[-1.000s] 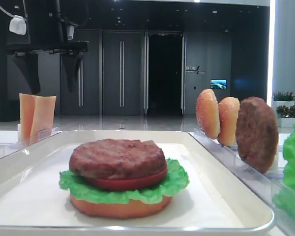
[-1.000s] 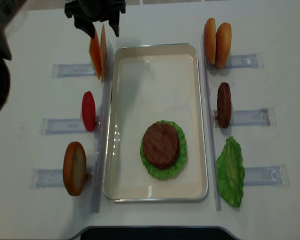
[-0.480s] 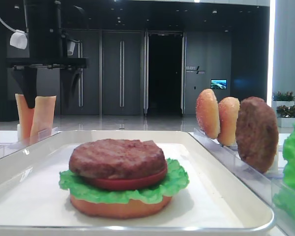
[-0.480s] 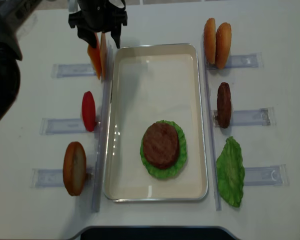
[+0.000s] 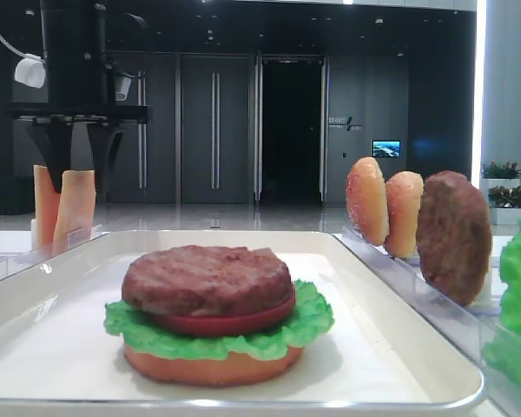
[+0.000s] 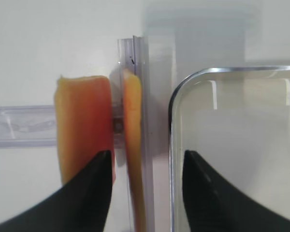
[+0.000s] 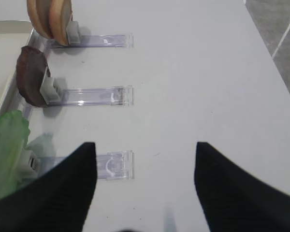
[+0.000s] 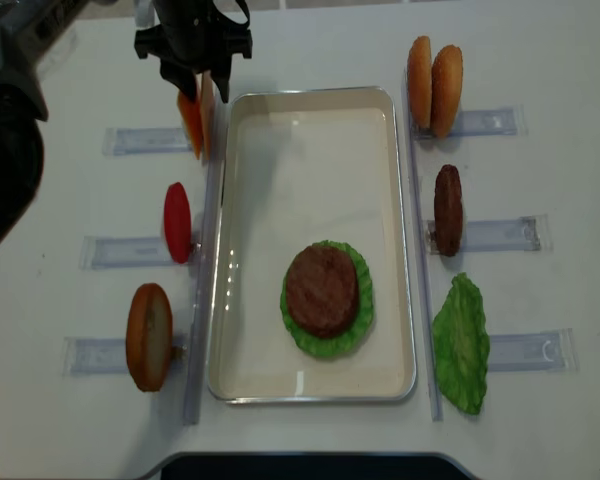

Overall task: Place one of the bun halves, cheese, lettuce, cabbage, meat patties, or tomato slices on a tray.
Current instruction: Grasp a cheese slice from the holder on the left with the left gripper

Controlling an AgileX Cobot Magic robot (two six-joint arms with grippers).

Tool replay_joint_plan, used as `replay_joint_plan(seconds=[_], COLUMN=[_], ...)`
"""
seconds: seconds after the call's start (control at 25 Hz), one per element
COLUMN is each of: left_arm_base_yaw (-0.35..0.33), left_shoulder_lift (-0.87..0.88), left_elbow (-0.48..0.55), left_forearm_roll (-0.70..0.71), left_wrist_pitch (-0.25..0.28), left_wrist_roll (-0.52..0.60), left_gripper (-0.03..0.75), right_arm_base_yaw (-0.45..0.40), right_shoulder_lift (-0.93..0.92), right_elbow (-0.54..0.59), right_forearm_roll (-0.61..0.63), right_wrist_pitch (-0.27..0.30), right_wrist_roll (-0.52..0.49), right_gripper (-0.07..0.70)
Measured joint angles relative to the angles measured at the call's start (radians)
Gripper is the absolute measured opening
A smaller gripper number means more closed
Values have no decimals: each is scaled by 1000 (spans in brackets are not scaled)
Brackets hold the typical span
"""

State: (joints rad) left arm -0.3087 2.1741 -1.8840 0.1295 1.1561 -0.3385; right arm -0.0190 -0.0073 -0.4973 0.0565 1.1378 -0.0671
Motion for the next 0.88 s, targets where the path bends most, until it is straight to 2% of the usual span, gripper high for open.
replay_joint_plan(seconds=[0.52,0.88], left_arm_base_yaw=[0,0], left_shoulder_lift=[1,1], left_elbow=[0,0], left_forearm_roll=[48,59], left_wrist_pitch=[43,55], left_wrist_roll=[10,12], left_gripper=[40,32], right_arm_base_yaw=[0,0], right_shoulder_lift=[0,0], right_elbow=[0,0], right_forearm_roll=[0,0], right_wrist_pitch=[0,0], right_wrist_roll=[0,0], right_gripper=[450,450])
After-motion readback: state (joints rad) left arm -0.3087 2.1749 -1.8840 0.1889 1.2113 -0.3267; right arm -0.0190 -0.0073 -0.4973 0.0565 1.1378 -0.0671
